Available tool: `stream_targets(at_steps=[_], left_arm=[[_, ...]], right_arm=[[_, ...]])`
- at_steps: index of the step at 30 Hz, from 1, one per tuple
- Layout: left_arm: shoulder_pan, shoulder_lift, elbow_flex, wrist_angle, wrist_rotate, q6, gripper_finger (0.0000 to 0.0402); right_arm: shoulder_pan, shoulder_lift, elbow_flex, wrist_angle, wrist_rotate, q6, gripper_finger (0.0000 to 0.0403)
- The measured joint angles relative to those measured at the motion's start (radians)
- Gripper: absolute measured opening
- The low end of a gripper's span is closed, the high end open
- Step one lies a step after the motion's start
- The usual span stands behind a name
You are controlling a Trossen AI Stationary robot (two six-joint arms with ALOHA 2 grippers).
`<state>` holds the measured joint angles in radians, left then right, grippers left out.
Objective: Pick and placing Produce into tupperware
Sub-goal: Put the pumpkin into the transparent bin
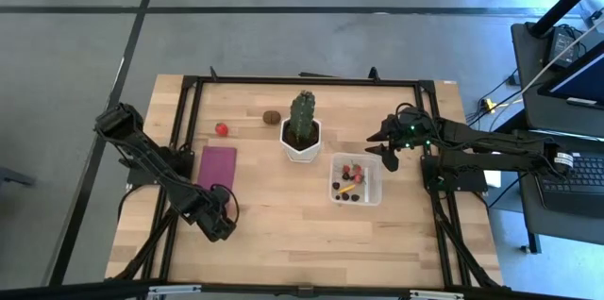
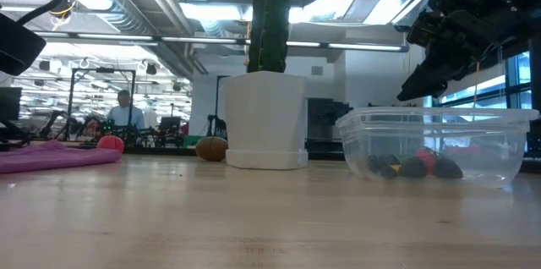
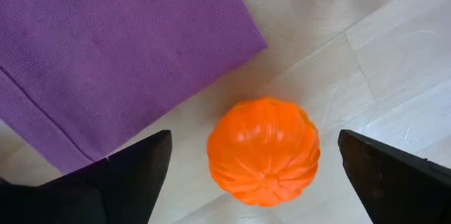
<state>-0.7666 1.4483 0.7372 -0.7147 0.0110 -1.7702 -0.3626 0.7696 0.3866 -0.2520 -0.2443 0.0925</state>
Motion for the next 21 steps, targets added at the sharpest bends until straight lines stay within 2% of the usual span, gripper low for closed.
stream_targets(at_steps=[17,21], left_arm=[[0.0,0.0,0.0,0.017,0.001,0.0,0.0393],[0.0,0.0,0.0,0.022,-0.029,0.0,0.0393]], right_arm=[[0.0,0.0,0.0,-0.001,0.0,0.0,0.0188],[0.0,0.0,0.0,-0.001,0.0,0.0,0.0188]])
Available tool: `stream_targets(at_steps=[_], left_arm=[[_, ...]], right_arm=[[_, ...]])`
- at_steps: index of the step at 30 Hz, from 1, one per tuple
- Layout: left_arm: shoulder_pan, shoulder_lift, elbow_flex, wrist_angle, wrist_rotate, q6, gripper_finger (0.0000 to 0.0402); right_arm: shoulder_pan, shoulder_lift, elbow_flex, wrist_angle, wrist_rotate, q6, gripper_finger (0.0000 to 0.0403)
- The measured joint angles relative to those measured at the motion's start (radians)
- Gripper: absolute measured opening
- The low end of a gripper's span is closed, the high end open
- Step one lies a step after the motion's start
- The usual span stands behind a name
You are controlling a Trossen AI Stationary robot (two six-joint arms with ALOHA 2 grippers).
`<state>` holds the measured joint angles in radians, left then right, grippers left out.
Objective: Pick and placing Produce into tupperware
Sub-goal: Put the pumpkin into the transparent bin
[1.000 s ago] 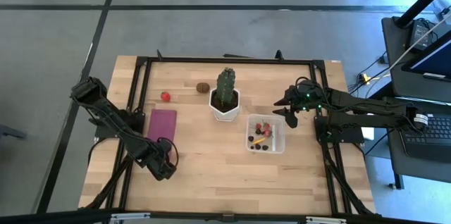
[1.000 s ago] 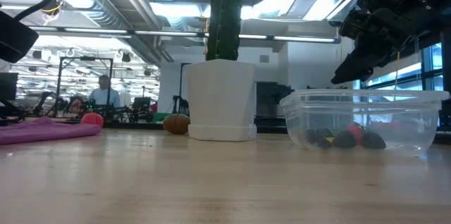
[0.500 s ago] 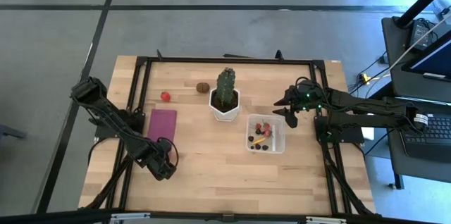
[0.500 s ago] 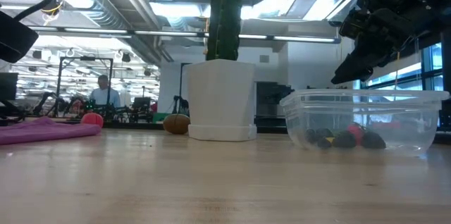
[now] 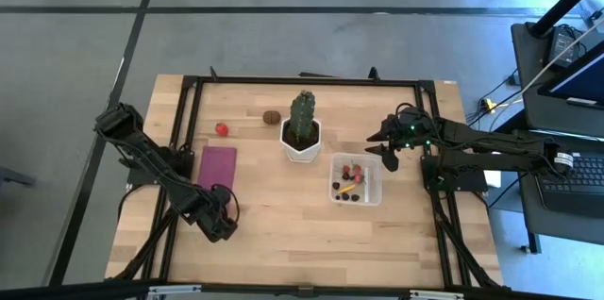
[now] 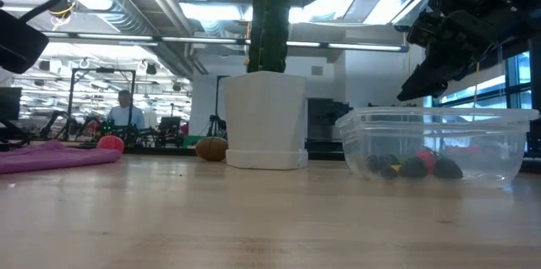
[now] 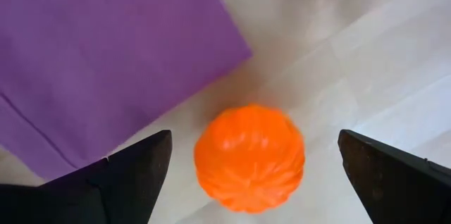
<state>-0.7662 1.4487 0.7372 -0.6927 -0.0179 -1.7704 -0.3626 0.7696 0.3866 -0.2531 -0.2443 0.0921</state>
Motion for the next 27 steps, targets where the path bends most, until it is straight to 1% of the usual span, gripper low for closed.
stream_targets(at_steps=[2,5,11,18,21,27], left_arm=[[0.0,0.0,0.0,0.002,-0.021,-0.004,0.0393],[0.0,0.0,0.0,0.007,-0.017,-0.005,0.0393],[0.0,0.009,0.0,0.004,0.019,-0.009,0.0393],[0.001,0.096,0.005,0.002,0.099,-0.001,0.0392],[0.002,0.105,0.004,0.001,0.1,-0.001,0.0391],[0.026,0.106,0.003,0.0,0.114,0.003,0.0366]], right_arm=[[0.0,0.0,0.0,0.0,0.0,0.0,0.0188],[0.0,0.0,0.0,0.0,0.0,0.0,0.0188],[0.0,0.0,0.0,0.0,0.0,0.0,0.0188],[0.0,0.0,0.0,0.0,0.0,0.001,0.0188],[0.0,0.0,0.0,0.001,0.0,0.001,0.0188],[0.0,0.0,0.0,0.001,0.0,0.003,0.0188]])
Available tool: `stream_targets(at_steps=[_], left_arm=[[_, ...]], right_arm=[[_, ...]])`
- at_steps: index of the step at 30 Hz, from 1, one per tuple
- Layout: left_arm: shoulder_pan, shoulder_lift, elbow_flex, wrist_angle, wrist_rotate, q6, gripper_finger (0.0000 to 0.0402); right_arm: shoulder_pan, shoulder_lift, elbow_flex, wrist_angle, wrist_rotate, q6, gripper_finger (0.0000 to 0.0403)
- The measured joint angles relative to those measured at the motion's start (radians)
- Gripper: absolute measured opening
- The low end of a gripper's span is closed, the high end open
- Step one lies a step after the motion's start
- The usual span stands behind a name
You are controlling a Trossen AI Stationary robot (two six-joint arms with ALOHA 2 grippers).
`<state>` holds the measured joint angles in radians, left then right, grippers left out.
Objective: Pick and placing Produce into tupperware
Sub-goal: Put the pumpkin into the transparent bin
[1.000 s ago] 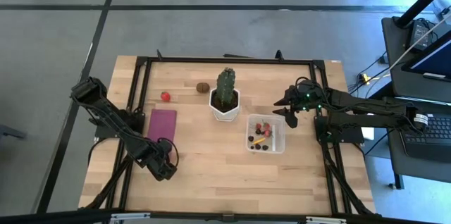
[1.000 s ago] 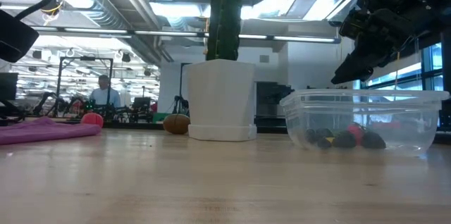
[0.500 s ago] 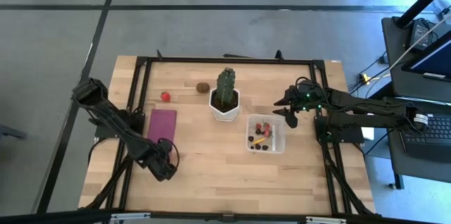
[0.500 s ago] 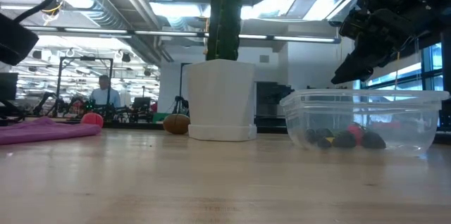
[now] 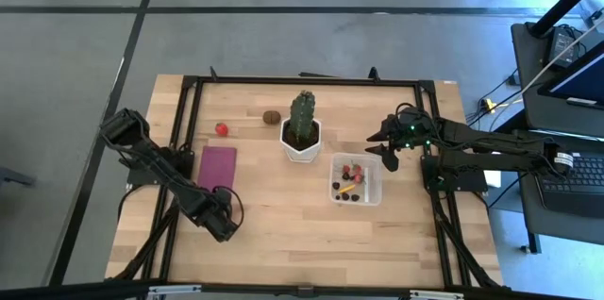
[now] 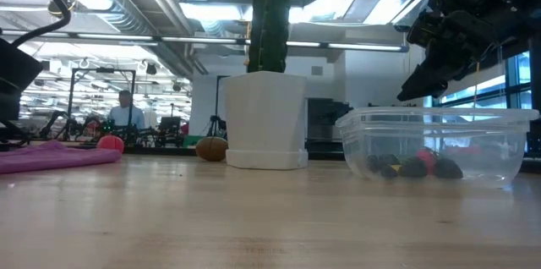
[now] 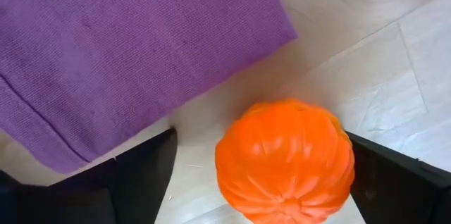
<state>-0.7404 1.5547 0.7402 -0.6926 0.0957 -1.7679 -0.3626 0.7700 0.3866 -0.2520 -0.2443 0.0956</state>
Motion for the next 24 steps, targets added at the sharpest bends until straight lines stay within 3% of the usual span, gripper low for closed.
stream_targets(at_steps=[14,20,24], left_arm=[[0.02,0.002,-0.001,0.002,0.009,0.002,0.0277],[0.034,0.009,0.04,0.005,-0.002,0.071,0.0236],[0.066,0.007,0.088,0.025,-0.007,0.158,0.0236]], right_arm=[[0.0,0.0,0.0,0.0,0.0,-0.003,0.0188],[0.0,0.0,0.0,0.0,0.0,-0.003,0.0188],[0.0,0.0,0.0,0.001,0.0,-0.003,0.0188]])
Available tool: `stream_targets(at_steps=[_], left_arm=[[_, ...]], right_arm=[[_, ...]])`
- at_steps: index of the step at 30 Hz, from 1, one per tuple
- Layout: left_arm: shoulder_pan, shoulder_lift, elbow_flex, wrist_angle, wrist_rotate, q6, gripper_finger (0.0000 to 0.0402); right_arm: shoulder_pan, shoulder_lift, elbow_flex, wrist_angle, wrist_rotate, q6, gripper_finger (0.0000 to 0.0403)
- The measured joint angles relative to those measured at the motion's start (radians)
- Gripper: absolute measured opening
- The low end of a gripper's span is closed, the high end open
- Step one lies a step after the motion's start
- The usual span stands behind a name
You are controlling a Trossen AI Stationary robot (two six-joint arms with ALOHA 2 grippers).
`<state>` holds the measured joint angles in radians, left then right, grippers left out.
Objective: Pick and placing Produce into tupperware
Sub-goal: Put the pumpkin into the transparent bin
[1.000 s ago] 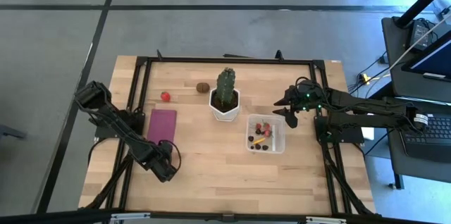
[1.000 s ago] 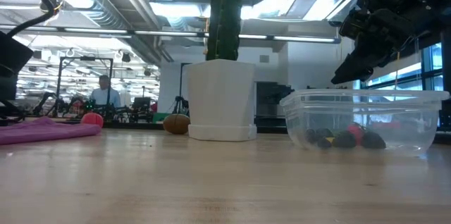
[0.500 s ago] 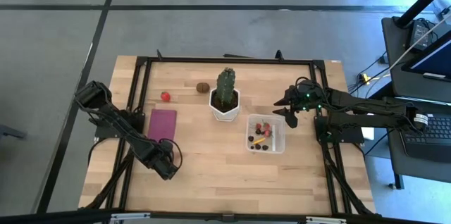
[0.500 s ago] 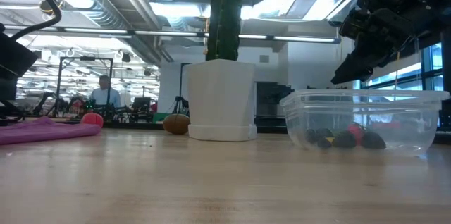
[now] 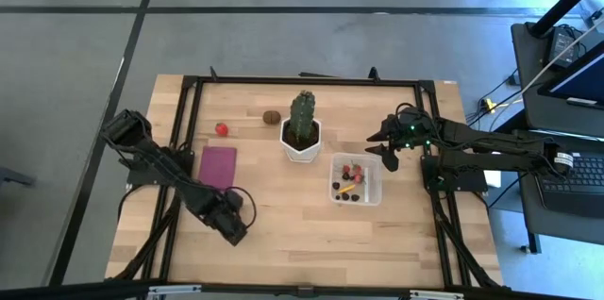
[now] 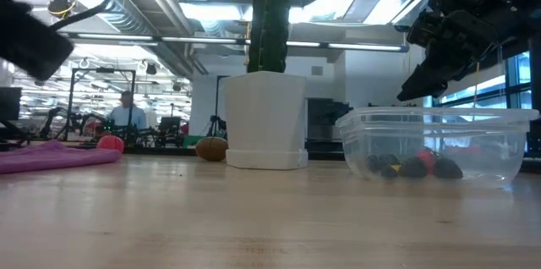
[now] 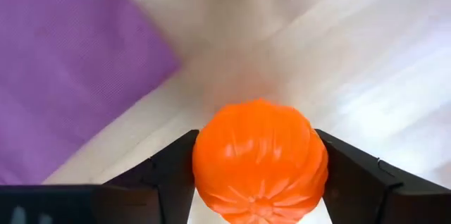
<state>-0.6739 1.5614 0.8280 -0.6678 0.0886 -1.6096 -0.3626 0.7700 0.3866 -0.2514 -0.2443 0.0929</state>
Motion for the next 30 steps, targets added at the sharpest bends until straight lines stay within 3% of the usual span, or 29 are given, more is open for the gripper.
stream_targets(at_steps=[6,12,17,24,27,30], left_arm=[[0.097,0.0,0.061,0.131,-0.009,0.177,0.0247],[0.227,-0.001,0.077,0.449,-0.075,0.486,0.0236],[0.326,-0.003,0.077,0.668,-0.181,0.75,0.0239],[0.404,0.035,0.077,0.934,-0.431,1.103,0.0237],[0.426,0.092,0.081,1.133,-0.436,1.233,0.0237],[0.446,0.171,0.149,1.174,-0.445,1.282,0.0238]], right_arm=[[0.0,0.0,0.0,0.0,0.0,0.003,0.0188],[0.0,0.0,0.0,0.001,0.0,0.001,0.0188],[0.0,0.0,0.0,0.001,0.0,-0.002,0.0188],[0.0,0.0,0.0,0.001,0.0,-0.021,0.0188],[0.0,0.0,0.0,0.001,0.0,-0.02,0.0188],[0.0,0.0,0.0,0.001,0.0,-0.018,0.0188]])
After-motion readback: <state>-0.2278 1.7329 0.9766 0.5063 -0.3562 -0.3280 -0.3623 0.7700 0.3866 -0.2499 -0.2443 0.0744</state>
